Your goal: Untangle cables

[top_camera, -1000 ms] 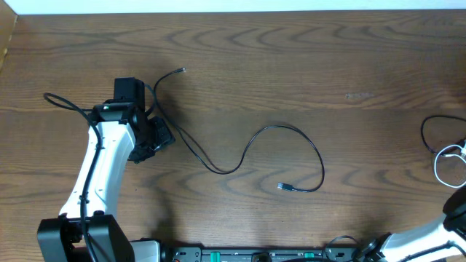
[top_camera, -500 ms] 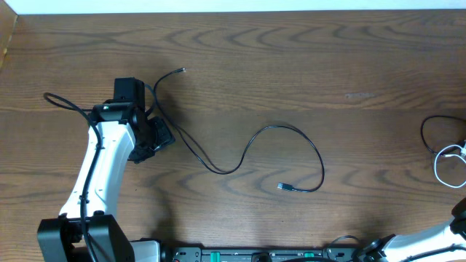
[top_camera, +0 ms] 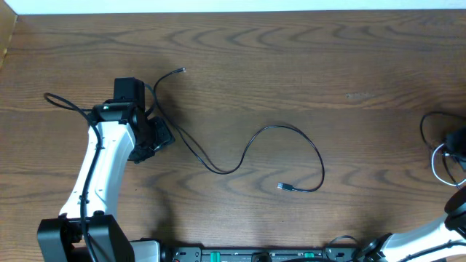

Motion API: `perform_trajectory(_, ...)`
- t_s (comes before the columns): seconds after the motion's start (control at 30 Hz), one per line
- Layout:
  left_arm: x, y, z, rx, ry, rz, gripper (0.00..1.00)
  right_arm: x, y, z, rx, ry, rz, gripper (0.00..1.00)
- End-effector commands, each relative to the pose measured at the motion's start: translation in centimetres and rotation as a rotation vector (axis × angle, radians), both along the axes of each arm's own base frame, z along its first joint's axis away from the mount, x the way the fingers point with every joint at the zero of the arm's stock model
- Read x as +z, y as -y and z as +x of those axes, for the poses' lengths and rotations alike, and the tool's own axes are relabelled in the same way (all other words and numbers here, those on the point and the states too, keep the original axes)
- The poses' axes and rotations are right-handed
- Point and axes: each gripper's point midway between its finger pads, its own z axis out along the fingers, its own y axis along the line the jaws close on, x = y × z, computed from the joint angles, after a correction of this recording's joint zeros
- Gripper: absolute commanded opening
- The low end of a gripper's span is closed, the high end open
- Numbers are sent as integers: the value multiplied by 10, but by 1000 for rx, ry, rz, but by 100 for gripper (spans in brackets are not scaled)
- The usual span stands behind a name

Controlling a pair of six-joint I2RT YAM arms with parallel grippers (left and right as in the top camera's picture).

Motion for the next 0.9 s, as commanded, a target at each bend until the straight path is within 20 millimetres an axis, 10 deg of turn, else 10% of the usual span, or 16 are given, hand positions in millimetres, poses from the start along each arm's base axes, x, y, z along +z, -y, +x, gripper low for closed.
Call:
perform_trajectory(0.0, 1, -1, 1, -3, 2, 3, 64, -1, -10, 7, 63, 3, 3, 6)
perform_trajectory(0.13, 1, -1, 0, -3, 1, 3, 64, -5, -12, -2, 52, -38, 13, 27)
perform_trajectory(0.4, 1, -1, 1, -3, 2, 3, 64, -5, -15, -34, -57, -170, 29, 37)
perform_trajectory(0.87, 1, -1, 1, -3, 2, 3, 64, 103, -2, -3, 29, 6, -106, 51)
